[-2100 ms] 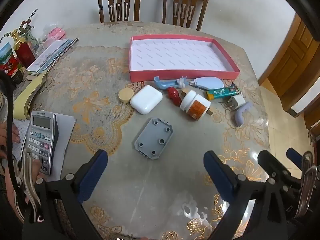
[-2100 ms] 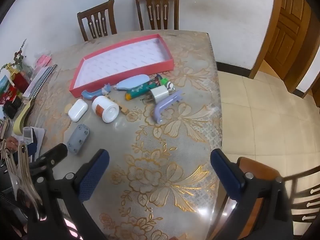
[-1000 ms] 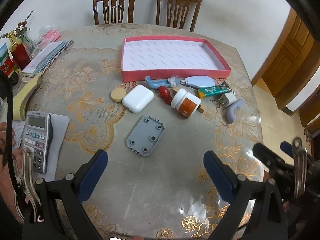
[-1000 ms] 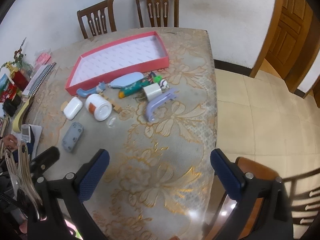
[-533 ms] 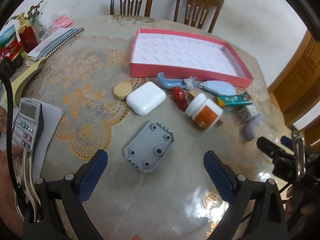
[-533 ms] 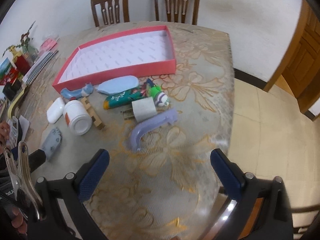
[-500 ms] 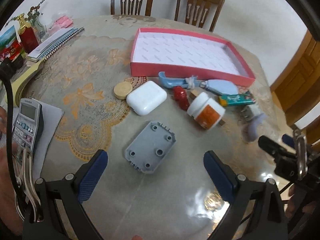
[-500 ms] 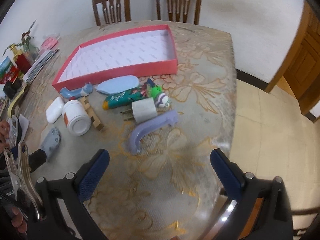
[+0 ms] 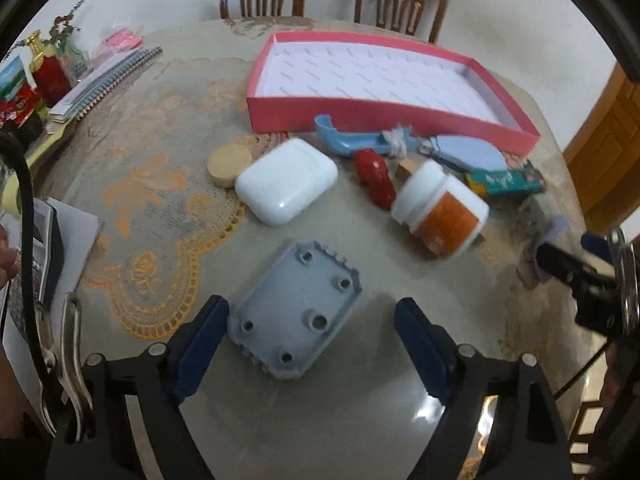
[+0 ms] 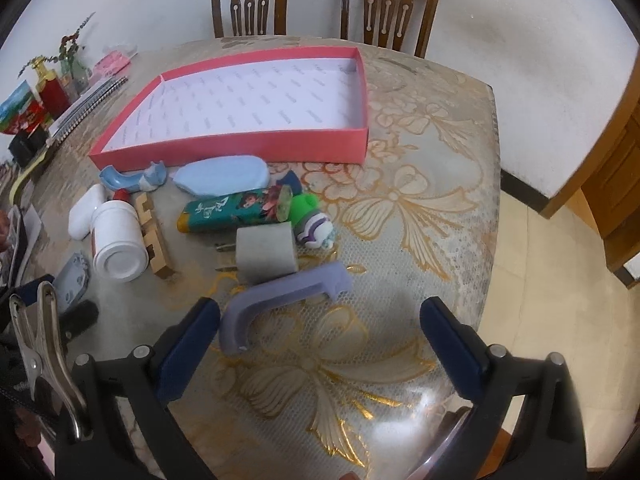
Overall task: Organize rigid objects
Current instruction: 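Move left tool to the grey plate while right tool approaches the lavender handle, then close left tool on the grey plate while right tool grasps the lavender handle, then carry the grey plate with left tool into the pink tray while right carries the handle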
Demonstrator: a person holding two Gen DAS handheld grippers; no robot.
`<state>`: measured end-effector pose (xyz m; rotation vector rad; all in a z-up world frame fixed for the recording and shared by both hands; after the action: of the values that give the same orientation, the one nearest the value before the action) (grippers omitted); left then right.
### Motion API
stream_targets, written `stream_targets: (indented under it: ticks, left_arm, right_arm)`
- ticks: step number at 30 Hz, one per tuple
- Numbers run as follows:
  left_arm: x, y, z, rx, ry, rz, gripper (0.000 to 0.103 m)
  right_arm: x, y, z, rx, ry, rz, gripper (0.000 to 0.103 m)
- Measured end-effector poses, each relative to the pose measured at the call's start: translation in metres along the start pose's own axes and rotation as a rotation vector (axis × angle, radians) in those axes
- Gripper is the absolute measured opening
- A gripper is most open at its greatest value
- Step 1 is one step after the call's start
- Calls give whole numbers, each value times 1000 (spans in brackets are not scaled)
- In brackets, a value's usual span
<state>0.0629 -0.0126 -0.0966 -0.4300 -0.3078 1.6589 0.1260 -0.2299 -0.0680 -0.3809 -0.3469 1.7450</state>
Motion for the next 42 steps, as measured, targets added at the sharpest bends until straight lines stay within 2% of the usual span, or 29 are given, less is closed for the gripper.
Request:
stream_targets:
  ticks: [2, 5, 7, 8, 9, 10, 13, 16, 19, 25, 29, 30, 32, 33, 34, 42]
  left_arm:
    - [0, -2, 1, -5, 7, -16, 84]
    - [-4, -3, 2, -24, 26, -57, 71]
    - [-5, -2, 3, -29, 33, -70, 71]
    - [-4, 0, 4, -35, 33, -69, 58]
    - [-3, 1, 6, -50, 31, -68, 50]
    - [-3, 2, 7, -45, 37, -65, 50]
    - [-1, 4, 9, -50, 52, -57, 50]
    - [1, 10, 13, -59, 60, -47, 50]
    - [1, 14, 18, -70, 71, -37, 50]
    - [-2, 18, 31, -101, 74, -15, 49]
    - [-8, 22, 35, -101, 78, -2, 49]
    - [-10, 23, 36, -100, 76, -4, 49]
    - [-13, 26, 38, -97, 78, -8, 49]
    - [-14, 28, 39, -96, 76, -12, 49]
    - [-15, 30, 40, -95, 72, -13, 49]
    - [-1, 36, 49, -87, 76, 40, 49]
  right_arm:
    - [2, 1, 1, -3, 16, 2, 96]
    - [8, 2, 3, -24, 27, 18, 87]
    - [11, 3, 5, -42, 47, 35, 79]
    - [12, 5, 5, -54, 64, 43, 75]
    - [13, 6, 6, -63, 75, 51, 66]
    - [14, 7, 7, -68, 79, 55, 56]
    - [16, 8, 10, -74, 63, 53, 37]
    - [17, 11, 13, -77, 52, 54, 24]
    - [15, 15, 17, -77, 31, 48, 17]
    - [5, 20, 35, -101, -74, 46, 16]
    - [0, 20, 39, -85, -131, 31, 16]
    - [-1, 20, 39, -86, -132, 37, 17]
    - [1, 21, 39, -79, -126, 58, 24]
    - [2, 22, 36, -67, -107, 72, 31]
    - [2, 22, 34, -60, -97, 77, 33]
    - [12, 17, 26, -37, -108, 36, 37]
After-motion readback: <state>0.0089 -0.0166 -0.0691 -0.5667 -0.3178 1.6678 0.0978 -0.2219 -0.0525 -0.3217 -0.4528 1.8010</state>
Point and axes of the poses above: each gripper's, at about its wrist camera, not at the fingertips, and z roughly against the way its jaws point, x to its left, y to its underside, the point moved 2 cm from there along -z, roughly the way its jaws point, and after that the axes turned 7 degrees about y, right-handed, at the moved point
